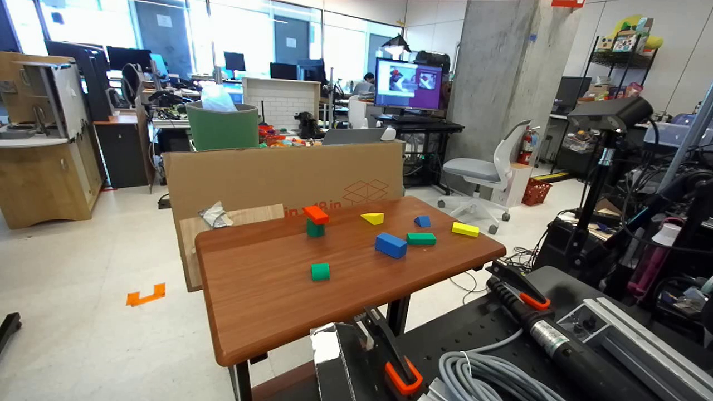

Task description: Pick the green block and put it on the blue block

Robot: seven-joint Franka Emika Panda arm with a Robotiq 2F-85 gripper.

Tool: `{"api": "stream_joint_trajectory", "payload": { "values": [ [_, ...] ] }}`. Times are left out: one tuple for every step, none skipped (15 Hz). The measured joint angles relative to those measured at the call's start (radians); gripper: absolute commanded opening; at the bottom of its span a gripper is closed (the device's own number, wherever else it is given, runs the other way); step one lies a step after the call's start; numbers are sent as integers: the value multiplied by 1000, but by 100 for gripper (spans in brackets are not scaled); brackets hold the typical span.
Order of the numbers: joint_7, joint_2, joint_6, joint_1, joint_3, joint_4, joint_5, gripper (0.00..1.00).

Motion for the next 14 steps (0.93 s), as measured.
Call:
{"api": "stream_joint_trajectory", "payload": {
  "values": [
    [0,3,0,0,0,0,-1,100],
    [0,10,0,0,0,0,-5,100],
    [0,22,2,0,0,0,-17,100],
    [0,39,4,-1,-1,0,-34,100],
    [-1,62,8,-3,-3,0,-54,100],
    [-2,89,17,-6,-5,0,-76,100],
    [-8,118,29,-9,-11,0,-99,100],
    [-19,148,42,-10,-19,-1,-122,100],
    [-38,178,58,-11,-31,-1,-144,100],
    [-63,208,76,-11,-45,-2,-161,100],
    [-94,237,94,-11,-62,-3,-177,100],
    [-131,266,113,-12,-80,-4,-194,100],
    [-177,294,132,-12,-99,-5,-210,100],
    [-229,322,153,-12,-120,-7,-228,100]
  ]
}}
